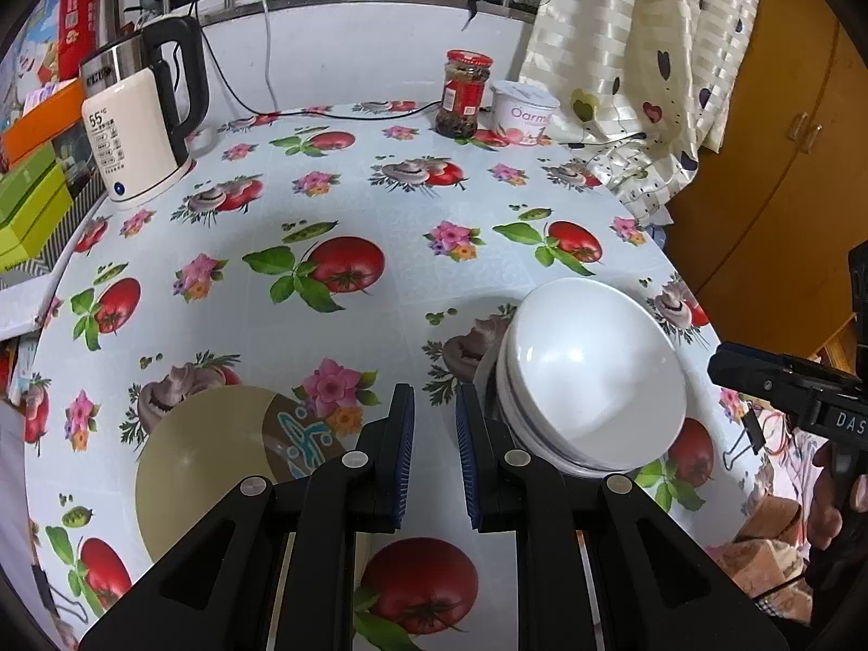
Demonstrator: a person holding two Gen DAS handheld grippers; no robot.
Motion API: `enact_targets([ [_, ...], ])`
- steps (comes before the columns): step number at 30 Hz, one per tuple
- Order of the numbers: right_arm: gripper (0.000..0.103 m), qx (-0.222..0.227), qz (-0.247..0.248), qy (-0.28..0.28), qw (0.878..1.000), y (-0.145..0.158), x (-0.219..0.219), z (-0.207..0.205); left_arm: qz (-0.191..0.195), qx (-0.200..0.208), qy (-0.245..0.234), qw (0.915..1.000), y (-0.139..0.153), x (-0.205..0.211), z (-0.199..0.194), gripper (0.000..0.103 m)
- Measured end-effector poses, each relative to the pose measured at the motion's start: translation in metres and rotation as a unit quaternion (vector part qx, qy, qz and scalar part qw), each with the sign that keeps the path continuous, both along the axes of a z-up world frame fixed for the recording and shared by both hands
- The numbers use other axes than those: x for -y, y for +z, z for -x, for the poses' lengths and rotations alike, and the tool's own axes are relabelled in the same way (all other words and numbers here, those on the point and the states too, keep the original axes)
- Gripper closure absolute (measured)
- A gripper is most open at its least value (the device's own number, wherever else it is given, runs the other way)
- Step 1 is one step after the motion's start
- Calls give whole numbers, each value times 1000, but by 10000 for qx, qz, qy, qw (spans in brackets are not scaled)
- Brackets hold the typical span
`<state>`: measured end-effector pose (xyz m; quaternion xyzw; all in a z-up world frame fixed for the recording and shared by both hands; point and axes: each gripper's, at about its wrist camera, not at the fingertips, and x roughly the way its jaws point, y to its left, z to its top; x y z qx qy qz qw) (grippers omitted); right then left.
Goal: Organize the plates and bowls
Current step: 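Close both grippers on the rim of the nested bowl stack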
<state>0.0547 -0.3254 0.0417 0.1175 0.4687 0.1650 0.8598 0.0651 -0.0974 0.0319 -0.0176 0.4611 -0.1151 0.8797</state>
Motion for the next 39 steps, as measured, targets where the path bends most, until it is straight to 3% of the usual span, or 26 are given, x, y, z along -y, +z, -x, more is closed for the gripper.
enact_targets([
  [9, 59, -142, -66, -123, 9998, -11, 10, -4, 179, -202, 77, 9996, -11, -8, -8, 87],
  [19, 79, -384, -122, -60, 9992, -28, 10, -12, 502, -450, 6, 9977, -22, -12, -14, 87],
  [30, 81, -754, -662, -45, 9949, -50, 15, -20, 1337, -915, -85, 9868, -38, -22, -21, 87],
  [39, 81, -874, -982, -15, 9913, -60, 18, -23, 1634, -1226, -274, 9785, -49, -16, -24, 87],
])
